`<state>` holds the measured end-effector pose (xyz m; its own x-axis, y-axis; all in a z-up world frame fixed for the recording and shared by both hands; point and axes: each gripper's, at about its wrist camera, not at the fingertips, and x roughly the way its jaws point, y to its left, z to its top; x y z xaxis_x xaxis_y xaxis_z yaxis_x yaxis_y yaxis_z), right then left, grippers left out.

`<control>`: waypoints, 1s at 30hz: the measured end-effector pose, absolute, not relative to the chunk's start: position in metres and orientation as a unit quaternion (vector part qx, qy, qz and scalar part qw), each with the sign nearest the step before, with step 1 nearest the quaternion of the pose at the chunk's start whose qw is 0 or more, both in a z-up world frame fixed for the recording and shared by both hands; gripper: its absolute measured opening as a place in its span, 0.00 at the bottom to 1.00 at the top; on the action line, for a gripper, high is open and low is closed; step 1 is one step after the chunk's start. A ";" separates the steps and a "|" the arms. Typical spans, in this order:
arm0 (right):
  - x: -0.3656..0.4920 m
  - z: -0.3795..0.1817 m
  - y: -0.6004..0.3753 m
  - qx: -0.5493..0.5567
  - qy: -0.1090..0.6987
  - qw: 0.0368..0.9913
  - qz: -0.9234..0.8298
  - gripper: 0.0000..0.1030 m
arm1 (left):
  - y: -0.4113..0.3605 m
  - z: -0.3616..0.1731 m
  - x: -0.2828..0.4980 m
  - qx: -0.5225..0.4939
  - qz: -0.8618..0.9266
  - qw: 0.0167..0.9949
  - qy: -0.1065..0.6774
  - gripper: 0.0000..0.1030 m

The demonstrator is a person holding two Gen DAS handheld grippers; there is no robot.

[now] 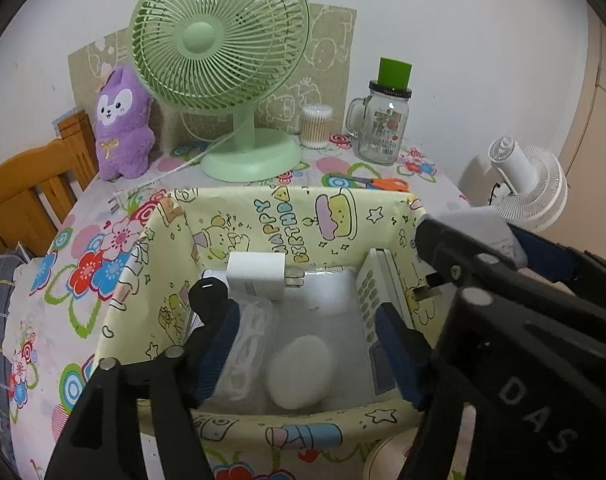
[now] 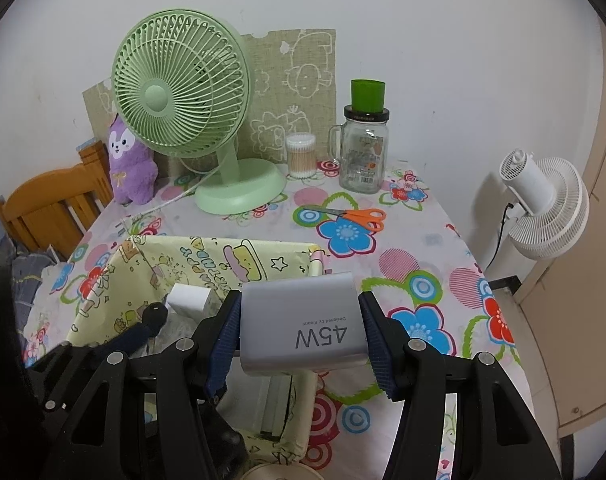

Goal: Organize rigid objects
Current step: 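Lower the square white charger into the basket and open the right tool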

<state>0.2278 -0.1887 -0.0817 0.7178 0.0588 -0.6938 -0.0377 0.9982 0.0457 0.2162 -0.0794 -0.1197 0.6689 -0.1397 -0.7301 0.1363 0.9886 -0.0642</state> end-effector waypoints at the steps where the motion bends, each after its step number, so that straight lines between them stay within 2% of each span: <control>1: 0.228 -0.082 -0.188 0.013 0.376 0.926 0.026 0.59 | -0.079 -0.119 0.215 -0.002 -0.076 0.914 0.399 0.77; 7: 0.224 -0.077 -0.182 0.012 0.369 0.929 0.032 0.59 | -0.072 -0.112 0.209 0.007 -0.065 0.918 0.391 0.89; 13: 0.221 -0.074 -0.168 0.009 0.365 0.930 0.050 0.59 | -0.062 -0.107 0.201 0.023 -0.055 0.918 0.391 0.97; 30: 0.236 -0.103 -0.134 0.001 0.413 0.905 0.099 0.59 | -0.035 -0.119 0.209 0.025 -0.019 0.910 0.414 1.00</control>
<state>0.2359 -0.1337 -0.1032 0.6391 0.1809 -0.7476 -0.1785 0.9803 0.0846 0.2089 -0.0354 -0.1188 0.6559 -0.0131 -0.7547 0.0549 0.9980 0.0305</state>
